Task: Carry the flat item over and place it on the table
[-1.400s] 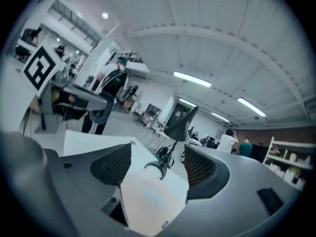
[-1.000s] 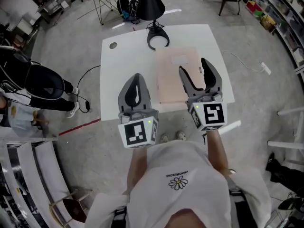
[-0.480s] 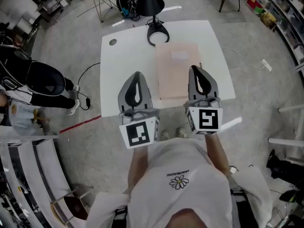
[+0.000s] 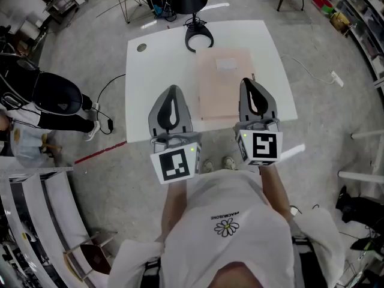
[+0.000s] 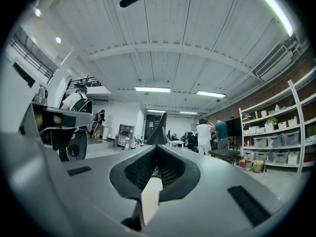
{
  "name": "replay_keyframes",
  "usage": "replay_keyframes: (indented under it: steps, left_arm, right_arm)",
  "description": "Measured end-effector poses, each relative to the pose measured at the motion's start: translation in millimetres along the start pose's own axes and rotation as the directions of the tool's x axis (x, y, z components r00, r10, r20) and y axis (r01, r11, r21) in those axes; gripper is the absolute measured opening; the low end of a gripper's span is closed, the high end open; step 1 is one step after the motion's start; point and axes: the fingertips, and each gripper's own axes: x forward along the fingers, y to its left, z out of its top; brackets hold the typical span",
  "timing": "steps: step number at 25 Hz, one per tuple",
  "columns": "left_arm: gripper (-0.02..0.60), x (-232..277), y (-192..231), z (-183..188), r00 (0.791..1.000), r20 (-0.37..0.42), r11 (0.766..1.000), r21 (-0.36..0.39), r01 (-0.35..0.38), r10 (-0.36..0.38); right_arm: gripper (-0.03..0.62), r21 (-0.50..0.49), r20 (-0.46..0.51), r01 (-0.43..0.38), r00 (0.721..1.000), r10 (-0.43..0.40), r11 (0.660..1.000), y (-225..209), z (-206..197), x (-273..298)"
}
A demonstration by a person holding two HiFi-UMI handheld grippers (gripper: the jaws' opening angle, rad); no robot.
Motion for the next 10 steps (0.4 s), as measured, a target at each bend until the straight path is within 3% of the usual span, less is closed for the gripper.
replay_keyframes:
  steps: [6, 10]
  left_arm:
    - [0.012, -1.5, 0.7, -2.8, 1.000, -0.008, 0.999, -0.037, -0.011, 0.011]
    - [0.012, -5.6, 1.9, -7.4, 1.000, -0.017, 1.000, 0.009, -0.002, 0.002]
  right_arm:
    - [0.012, -0.009, -0.001, 0.001, 1.000, -0.001, 1.000, -0.8, -2.8, -0.8]
    - [0.012, -0.008, -0.008, -0.001, 1.000, 0.001, 1.000, 0.6, -5.7, -3.2]
